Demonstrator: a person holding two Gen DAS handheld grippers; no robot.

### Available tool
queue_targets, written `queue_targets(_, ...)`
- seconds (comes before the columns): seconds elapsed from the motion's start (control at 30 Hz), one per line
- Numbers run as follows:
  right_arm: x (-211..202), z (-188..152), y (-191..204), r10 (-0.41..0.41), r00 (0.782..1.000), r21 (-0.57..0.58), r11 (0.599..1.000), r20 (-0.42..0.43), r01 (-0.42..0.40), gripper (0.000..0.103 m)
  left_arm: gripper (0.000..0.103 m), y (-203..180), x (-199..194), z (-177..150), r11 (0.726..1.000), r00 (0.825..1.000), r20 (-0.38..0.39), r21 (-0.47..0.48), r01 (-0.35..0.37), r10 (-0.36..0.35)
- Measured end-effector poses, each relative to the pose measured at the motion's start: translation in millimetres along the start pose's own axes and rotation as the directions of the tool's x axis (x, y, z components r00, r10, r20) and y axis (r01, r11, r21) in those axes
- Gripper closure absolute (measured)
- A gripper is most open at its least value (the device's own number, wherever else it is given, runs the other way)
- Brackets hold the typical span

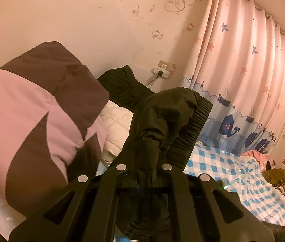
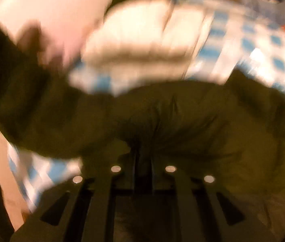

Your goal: Fold large clothes

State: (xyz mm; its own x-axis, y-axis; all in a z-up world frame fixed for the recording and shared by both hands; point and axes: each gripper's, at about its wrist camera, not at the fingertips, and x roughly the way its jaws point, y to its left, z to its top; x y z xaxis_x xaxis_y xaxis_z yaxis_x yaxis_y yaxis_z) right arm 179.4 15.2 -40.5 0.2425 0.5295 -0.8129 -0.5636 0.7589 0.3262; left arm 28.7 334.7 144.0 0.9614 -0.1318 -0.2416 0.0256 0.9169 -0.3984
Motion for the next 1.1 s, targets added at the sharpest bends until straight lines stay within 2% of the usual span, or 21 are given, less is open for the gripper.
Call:
queue_targets(0.03, 12, 0, 2, 0.001, 0.999, -0.005, 1.0, -0.039, -0.001, 0.066, 0.099, -4, 1, 1, 1.0, 1.0, -0.002, 0.008, 0.001, -0.001)
queue_targets(0.1, 18, -7, 4, 0.023, 0.999, -0.005, 1.0, -0.033, -0.023, 0.06, 0.098, -9, 2, 2, 1.0, 1.0, -0.004, 0.023, 0.004, -0.004)
queue_targets(0.13, 16, -6, 5, 0.046, 0.999, -0.001, 0.999, -0.026, -0.046, 0.045, 0.098, -12, 2, 3, 0.999, 1.0, -0.004, 0.033, 0.004, -0.004)
queue_targets(0.2, 16, -3, 10, 0.081, 0.996, -0.014, 0.997, -0.044, -0.082, 0.03, 0.098, -14, 4, 5, 0.999, 1.0, -0.003, 0.036, 0.004, -0.004)
queue_targets(0.3, 10, -3, 16, 0.069, 0.995, -0.042, 0.997, -0.066, -0.072, 0.03, 0.098, -17, 5, 7, 0.999, 1.0, 0.0, 0.029, 0.014, -0.014)
queue_targets(0.37, -16, -5, 14, 0.086, 0.996, -0.03, 0.996, 0.014, -0.086, 0.029, 0.098, -20, 6, 7, 0.999, 1.0, -0.002, 0.036, 0.02, -0.02)
queue_targets(0.4, -28, -7, 10, 0.059, 0.997, -0.024, 0.998, 0.057, -0.058, 0.022, 0.098, -23, 7, 6, 0.999, 1.0, -0.005, 0.045, 0.021, -0.021)
queue_targets(0.43, -40, -9, 8, -0.022, 0.995, -0.034, 0.999, 0.099, 0.025, 0.011, 0.098, -24, 8, 5, 0.998, 1.0, -0.006, 0.051, 0.021, -0.021)
queue_targets(0.47, -44, -10, 8, -0.067, 0.991, -0.051, 0.996, 0.115, 0.073, 0.009, 0.098, -24, 9, 5, 0.999, 1.0, -0.008, 0.05, 0.021, -0.021)
queue_targets(0.5, -41, -10, 7, -0.123, 0.987, -0.071, 0.989, 0.099, 0.131, 0.009, 0.098, -23, 9, 5, 0.999, 1.0, -0.009, 0.046, 0.022, -0.022)
queue_targets(0.57, -25, -13, 10, -0.166, 0.986, -0.113, 0.979, 0.029, 0.168, 0.009, 0.098, -21, 10, 4, 0.999, 1.0, -0.007, 0.026, 0.024, -0.024)
queue_targets(0.67, 14, -10, 29, -0.325, 0.946, -0.261, 0.913, -0.002, 0.313, 0.009, 0.098, -18, 10, 3, 1.0, 1.0, -0.009, 0.008, 0.024, -0.024)
queue_targets(0.7, 20, -8, 26, -0.315, 0.949, -0.249, 0.92, -0.017, 0.301, 0.023, 0.098, -17, 10, 4, 1.0, 1.0, -0.012, 0.009, 0.023, -0.023)
queue_targets(0.73, 18, -10, 18, -0.286, 0.958, -0.214, 0.937, -0.026, 0.274, 0.054, 0.098, -16, 11, 4, 1.0, 1.0, -0.014, 0.012, 0.022, -0.021)
queue_targets(0.77, 14, -6, 9, -0.239, 0.971, -0.134, 0.963, -0.016, 0.234, 0.068, 0.098, -16, 10, 5, 1.0, 1.0, -0.015, 0.018, 0.02, -0.019)
queue_targets(0.8, 7, -4, 2, -0.19, 0.982, -0.077, 0.979, 0.008, 0.19, 0.091, 0.098, -16, 9, 5, 1.0, 1.0, -0.015, 0.022, 0.019, -0.018)
queue_targets(0.87, -11, 3, -4, -0.142, 0.987, -0.017, 0.989, 0.078, 0.144, 0.093, 0.098, -16, 8, 7, 1.0, 1.0, -0.01, 0.025, 0.019, -0.019)
queue_targets(1.0, -25, 14, 15, -0.121, 0.978, -0.037, 0.991, 0.17, 0.129, 0.094, 0.098, -15, 5, 7, 1.0, 1.0, 0.0, 0.011, 0.024, -0.024)
queue_targets(1.03, -21, 14, 21, -0.132, 0.975, -0.051, 0.988, 0.177, 0.143, 0.089, 0.098, -15, 5, 7, 1.0, 1.0, 0.0, 0.008, 0.026, -0.026)
queue_targets(1.07, -6, 16, 22, -0.143, 0.981, -0.065, 0.986, 0.133, 0.153, 0.084, 0.098, -17, 6, 7, 1.0, 1.0, -0.002, 0.006, 0.03, -0.03)
queue_targets(1.1, 13, 13, 25, -0.148, 0.988, -0.078, 0.985, 0.045, 0.151, 0.057, 0.098, -17, 7, 7, 0.999, 1.0, -0.004, 0.006, 0.031, -0.031)
